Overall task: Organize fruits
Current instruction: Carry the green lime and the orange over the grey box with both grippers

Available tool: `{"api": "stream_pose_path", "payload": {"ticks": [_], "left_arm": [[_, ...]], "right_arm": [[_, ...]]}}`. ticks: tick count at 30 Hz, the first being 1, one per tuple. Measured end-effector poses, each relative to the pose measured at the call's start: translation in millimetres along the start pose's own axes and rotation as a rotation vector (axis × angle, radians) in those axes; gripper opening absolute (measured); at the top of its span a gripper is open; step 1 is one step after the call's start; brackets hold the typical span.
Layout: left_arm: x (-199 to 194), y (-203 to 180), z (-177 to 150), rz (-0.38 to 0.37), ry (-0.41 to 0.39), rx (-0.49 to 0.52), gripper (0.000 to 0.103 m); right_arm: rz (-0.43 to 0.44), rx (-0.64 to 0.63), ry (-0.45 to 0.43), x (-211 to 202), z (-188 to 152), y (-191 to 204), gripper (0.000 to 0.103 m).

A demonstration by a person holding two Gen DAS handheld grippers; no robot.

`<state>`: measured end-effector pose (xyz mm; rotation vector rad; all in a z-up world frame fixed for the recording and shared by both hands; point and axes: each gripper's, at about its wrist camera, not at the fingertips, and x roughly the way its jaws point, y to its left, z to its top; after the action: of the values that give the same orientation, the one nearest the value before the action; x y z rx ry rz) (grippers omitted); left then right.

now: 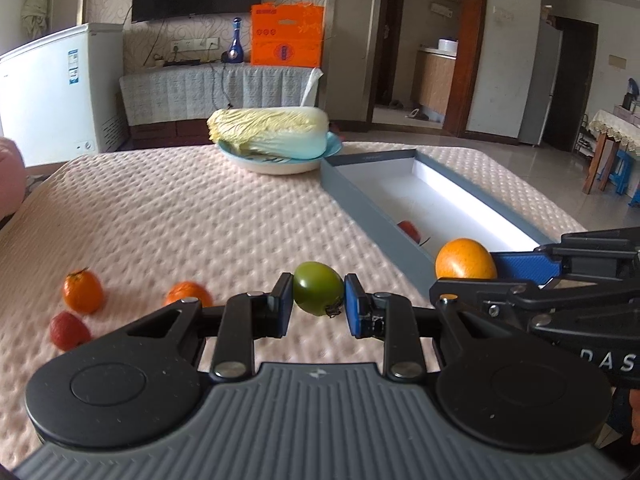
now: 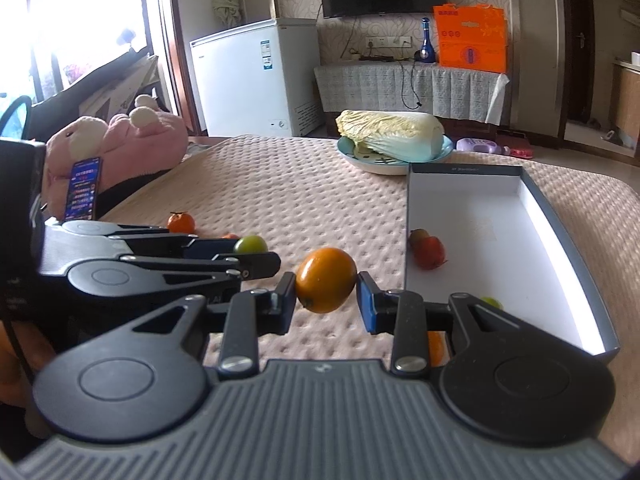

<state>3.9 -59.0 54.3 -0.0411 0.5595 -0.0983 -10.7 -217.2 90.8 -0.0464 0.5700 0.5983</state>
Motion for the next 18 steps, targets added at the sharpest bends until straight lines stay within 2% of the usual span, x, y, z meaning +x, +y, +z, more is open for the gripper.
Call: {"api": "stream_pose_path", "payload": {"ticks": [9,18], "left_arm": [[18.7,-20.8,17.9,-0.059,-0.013,0.023,0.032],[60.3,-55.5,38.0,-0.123,-0.032,0.074,0.032]], "right_arm": [[-0.07,0.049,-0.015,-9.7,-1.3,-21.8,0.036],[-0.238,0.145,-0.019,-14.1,-0.4,-69.5,0.036]]}}
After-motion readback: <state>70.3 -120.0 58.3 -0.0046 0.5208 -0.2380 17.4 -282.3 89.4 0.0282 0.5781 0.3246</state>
